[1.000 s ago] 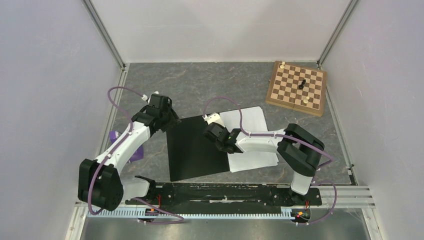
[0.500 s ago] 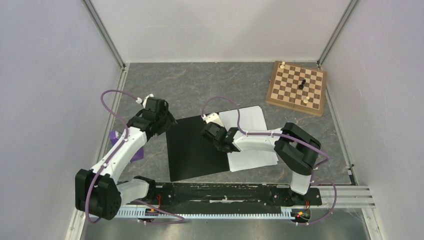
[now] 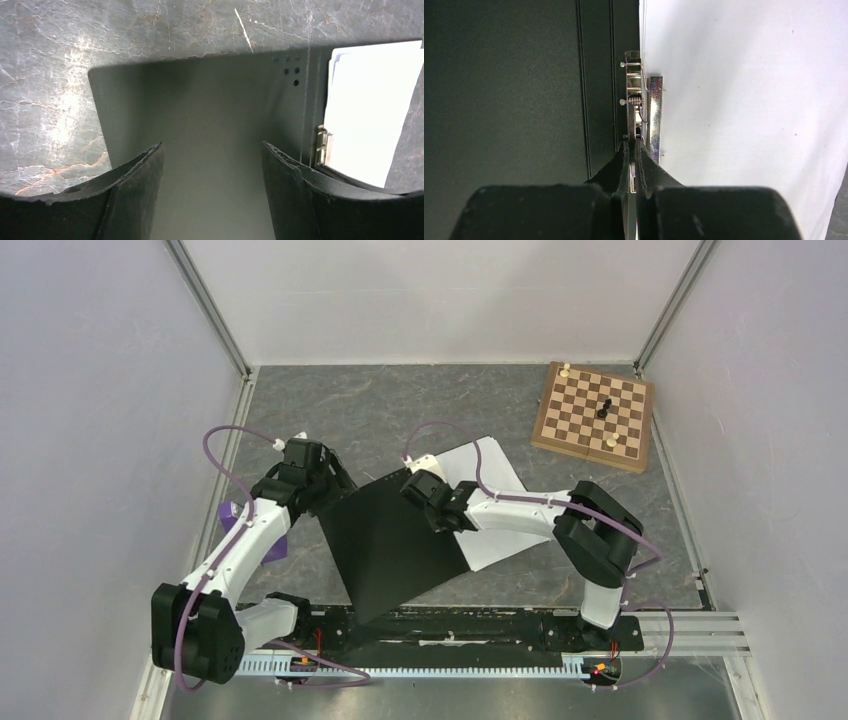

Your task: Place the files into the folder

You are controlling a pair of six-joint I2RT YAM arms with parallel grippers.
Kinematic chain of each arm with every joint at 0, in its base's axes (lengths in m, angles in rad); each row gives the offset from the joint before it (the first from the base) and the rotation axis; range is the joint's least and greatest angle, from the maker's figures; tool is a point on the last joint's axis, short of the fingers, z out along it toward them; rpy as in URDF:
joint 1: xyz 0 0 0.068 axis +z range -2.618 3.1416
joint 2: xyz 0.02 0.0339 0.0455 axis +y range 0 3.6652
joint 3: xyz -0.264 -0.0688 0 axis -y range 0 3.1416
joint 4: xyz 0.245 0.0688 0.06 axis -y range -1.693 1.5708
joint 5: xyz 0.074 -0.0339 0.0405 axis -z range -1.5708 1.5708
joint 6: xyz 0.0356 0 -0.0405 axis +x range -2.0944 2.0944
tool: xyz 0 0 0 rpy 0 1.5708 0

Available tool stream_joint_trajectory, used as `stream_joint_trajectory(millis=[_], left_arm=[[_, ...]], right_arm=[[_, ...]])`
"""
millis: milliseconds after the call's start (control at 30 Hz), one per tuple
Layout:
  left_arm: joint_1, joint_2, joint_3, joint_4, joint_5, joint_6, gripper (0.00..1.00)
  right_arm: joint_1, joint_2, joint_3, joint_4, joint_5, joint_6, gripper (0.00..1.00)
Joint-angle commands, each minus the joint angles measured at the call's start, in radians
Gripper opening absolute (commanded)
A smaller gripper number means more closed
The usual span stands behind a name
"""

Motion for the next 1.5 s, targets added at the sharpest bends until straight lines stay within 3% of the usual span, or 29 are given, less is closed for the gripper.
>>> stream_joint_trajectory(millis=[0,200,367,667,800,1100,1267,1467], left_arm=[[0.031,-0.022,-0.012,0.056,0.126,0.082,0.77],[0.045,-0.084,-0.02,-0.007,0.101,0.094,0.78],[0.072,-0.122,-0.017,-0.114,-0.104,0.044,0.79],[0.218,-0.069,-0.083,-0.049,-0.009,-0.109,0.78],[0.294,-0.024,-0.146,0.035,0.086,-0.193,0.66],[0.259,0.202,-0.238,0.364,0.453,-0.292,0.06],[0.244,0.139,-0.261,0.46,0.535,-0.376,0.02],[0.244,0.001,-0.147,0.351,0.545,-0.34,0.02]], right_arm=[[-0.036,-0.095,0.08,-0.002,0.003,-0.014,0.0],[-0.064,-0.147,0.094,-0.004,0.002,-0.006,0.0],[-0.097,-0.165,0.121,-0.011,-0.002,-0.007,0.0],[-0.154,-0.246,0.133,-0.016,-0.004,-0.003,0.0],[-0.178,-0.283,0.125,-0.017,-0.003,-0.003,0.0],[-0.186,-0.341,0.101,0.01,-0.023,0.016,0.0],[-0.19,-0.331,0.066,0.045,-0.024,0.045,0.0],[-0.19,-0.309,-0.03,0.158,-0.098,0.099,0.0]])
